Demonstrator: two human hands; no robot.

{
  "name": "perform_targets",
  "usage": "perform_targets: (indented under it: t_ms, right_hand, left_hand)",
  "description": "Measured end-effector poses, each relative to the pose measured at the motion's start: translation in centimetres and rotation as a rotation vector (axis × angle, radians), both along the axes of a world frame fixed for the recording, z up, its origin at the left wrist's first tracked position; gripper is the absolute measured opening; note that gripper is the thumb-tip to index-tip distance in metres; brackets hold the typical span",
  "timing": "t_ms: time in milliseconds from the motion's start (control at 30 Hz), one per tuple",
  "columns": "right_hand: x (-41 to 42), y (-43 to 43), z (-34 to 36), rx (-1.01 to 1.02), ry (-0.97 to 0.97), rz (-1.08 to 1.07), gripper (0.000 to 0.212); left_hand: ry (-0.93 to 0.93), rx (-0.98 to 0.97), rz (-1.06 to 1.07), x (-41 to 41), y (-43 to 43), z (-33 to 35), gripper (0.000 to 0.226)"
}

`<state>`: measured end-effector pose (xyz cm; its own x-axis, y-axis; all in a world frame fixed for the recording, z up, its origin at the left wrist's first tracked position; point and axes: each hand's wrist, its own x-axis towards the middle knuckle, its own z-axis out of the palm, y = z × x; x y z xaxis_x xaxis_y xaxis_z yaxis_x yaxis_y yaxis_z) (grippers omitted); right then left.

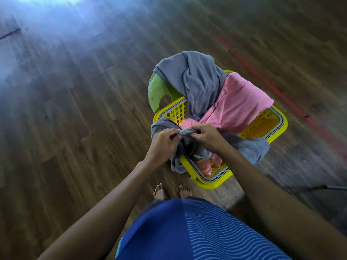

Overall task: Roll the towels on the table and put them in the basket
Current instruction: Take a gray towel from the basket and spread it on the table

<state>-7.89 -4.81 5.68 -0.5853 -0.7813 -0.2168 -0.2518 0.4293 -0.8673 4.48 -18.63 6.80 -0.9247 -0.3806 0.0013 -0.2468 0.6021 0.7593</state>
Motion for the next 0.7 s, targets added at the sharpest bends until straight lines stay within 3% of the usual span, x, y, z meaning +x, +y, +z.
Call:
perform_targets:
  t_ms: [33,167,267,367,467,600,700]
  right_hand:
    - [-0.3,0.3,0.0,0.006,0.029,0.000,0.013]
    - [-0.3,1.6,-0.9,0.054,0.087,-0.064,0.034]
    - [-0.2,3.3,-2.3,0.068,0.083,-0.211,0.014]
    - [0.0,3.7,-1.6,0.003,0.050,-0.274,0.013]
    - [0.4,2.7,1.6,-0.049,0.029,-0.183,0.013]
    - [0.5,0.8,5.7,-0.093,0.074,-0.079,0.034]
    - [-0.2,0.3,6.9,-0.129,0.097,-0.108,0.028]
  left_hand:
    - [0.033,-0.003,0.017,-0.2,0.1,0.3,0.013]
    - [0.102,0.141,0.065,-0.6,0.2,1.2,0.011]
    - [0.127,0.257,0.128,-0.1,-0.3,1.7,0.021]
    - [0.094,0.227,0.162,0.8,-1.1,1.4,0.026]
    - [-0.001,0.124,0.059,1.0,-1.6,1.0,0.018]
    - [-0.045,0.003,-0.105,0.1,-0.4,1.9,0.042]
    - [0.112,-0.029,-0.055,-0.9,0.3,3.1,0.012]
